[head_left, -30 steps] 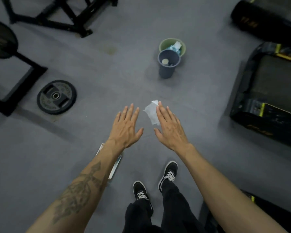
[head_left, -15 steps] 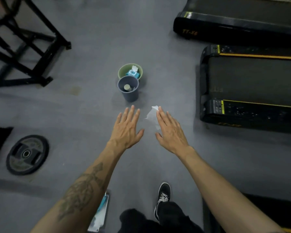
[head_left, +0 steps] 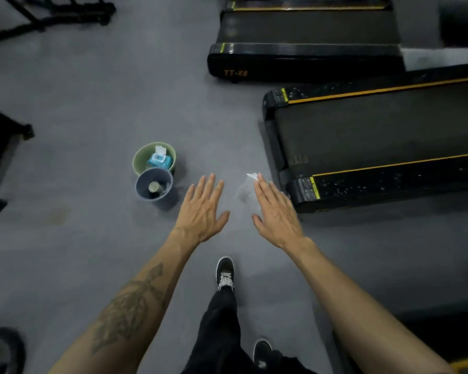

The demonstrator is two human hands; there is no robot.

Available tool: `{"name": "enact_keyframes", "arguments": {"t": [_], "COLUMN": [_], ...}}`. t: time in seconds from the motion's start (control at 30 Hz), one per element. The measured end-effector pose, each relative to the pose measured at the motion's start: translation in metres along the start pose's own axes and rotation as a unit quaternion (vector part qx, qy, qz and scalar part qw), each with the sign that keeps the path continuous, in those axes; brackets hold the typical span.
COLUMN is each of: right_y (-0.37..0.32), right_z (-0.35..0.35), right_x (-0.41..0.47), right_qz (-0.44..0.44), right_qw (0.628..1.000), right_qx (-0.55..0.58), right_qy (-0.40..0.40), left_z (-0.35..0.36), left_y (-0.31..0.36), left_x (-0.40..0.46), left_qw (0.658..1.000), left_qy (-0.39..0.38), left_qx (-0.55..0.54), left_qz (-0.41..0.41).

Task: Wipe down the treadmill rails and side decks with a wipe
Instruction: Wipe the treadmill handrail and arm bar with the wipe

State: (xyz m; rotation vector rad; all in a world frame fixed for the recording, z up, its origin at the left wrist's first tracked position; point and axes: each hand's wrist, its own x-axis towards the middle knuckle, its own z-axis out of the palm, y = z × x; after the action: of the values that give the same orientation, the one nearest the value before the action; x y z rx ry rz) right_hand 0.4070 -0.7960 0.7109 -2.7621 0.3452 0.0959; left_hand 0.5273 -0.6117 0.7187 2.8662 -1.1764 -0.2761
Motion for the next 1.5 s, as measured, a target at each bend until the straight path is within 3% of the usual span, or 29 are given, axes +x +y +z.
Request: {"name": "enact_keyframes", "arguments": {"t": [0.33, 0.67, 1.17, 1.5], "right_y": [0.053, 0.141, 0.300, 0.384], "right_z": [-0.057, -0.087, -0.163, -0.196], "right_x": [0.116, 0.208, 0.361, 0.463], "right_qz": [0.137, 0.227, 0.277, 0.363], "right_qw": [0.988, 0.968, 0.955, 0.923], "right_qx": [0.013, 0.033, 0.034, 0.048], "right_qy": [0.071, 0.100, 0.099, 0.122], "left_z": [-0.053, -0.063, -0.106, -0.120], "left_y": [-0.005, 0.040, 0.111, 0.156], "left_x": [0.198, 0.359, 0.604, 0.774], "left_qw": [0.991, 0.970, 0.960, 0.929], "left_qy": [0.001, -0.030, -0.022, -0.024], "left_qx": [0.007, 0.031, 0.040, 0.047], "left_qz": [0.135, 0.238, 0.276, 0.366]}}
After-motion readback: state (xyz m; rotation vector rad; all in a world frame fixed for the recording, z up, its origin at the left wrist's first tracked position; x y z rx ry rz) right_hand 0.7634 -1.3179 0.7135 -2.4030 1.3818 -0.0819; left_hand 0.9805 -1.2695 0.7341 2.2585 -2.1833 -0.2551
